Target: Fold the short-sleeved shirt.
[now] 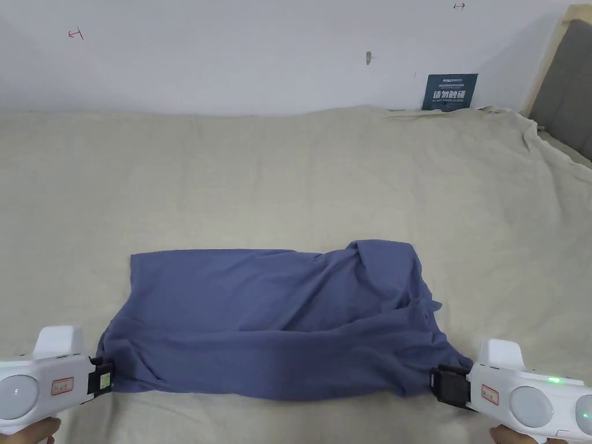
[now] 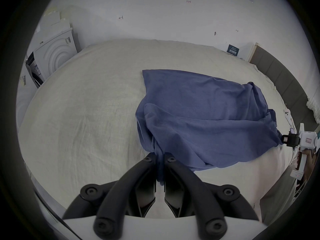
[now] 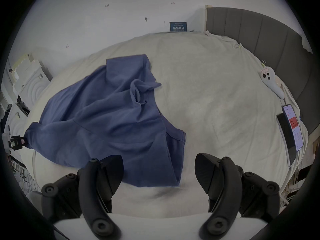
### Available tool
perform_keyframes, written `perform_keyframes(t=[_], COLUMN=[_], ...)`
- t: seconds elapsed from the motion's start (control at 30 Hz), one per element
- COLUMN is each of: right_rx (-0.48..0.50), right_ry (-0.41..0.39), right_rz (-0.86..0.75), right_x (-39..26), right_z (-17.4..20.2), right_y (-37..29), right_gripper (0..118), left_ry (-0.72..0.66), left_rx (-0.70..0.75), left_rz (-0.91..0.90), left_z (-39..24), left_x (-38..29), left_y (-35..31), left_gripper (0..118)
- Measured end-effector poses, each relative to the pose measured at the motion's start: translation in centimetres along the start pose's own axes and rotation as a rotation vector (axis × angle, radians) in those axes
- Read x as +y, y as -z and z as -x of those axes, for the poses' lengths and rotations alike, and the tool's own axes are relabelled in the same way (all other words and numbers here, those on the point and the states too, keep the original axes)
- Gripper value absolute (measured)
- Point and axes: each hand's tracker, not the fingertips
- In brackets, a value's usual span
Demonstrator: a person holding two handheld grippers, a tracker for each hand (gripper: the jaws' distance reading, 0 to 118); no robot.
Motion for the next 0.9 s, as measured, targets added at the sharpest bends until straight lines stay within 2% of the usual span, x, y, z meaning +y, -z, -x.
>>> perform_keyframes(t=[0.07, 0.1, 0.2, 0.37, 0.5, 0.7, 0.9], right_rx=[0.003, 0.000, 0.013, 0.012, 0.023, 0.065, 0.071], right_ry=[-0.005, -0.010, -0.014, -0.077, -0.060, -0.027, -0.024], right_rz=[0.007, 0.015, 0.030, 0.004, -0.056, -0.109, -0.125], right_x=[0.1, 0.2, 0.1, -0.2, -0.1, -0.1, -2.6], right_z=[0.1, 0.2, 0.2, 1.7, 0.1, -1.4, -1.9], right_y=[0.7, 1.0, 2.0, 0.4, -0.7, -5.7, -10.1], right_gripper=[84, 70, 8, 3, 2, 2, 2], left_ry=[0.005, 0.006, -0.002, -0.031, -0.039, -0.086, -0.040], left_rx=[0.002, 0.003, 0.004, -0.007, -0.011, -0.047, -0.050], left_rz=[0.002, 0.004, 0.011, 0.012, 0.004, -0.012, -0.009], left_z=[-0.1, -0.2, -0.1, 0.4, 1.1, 2.8, 2.2], left_x=[-0.1, -0.2, -0.4, -0.8, -1.2, -2.0, -4.5], left_y=[0.1, 0.1, 0.3, 0.6, 0.4, -1.0, -3.7], left_gripper=[5, 5, 5, 5, 5, 5, 5])
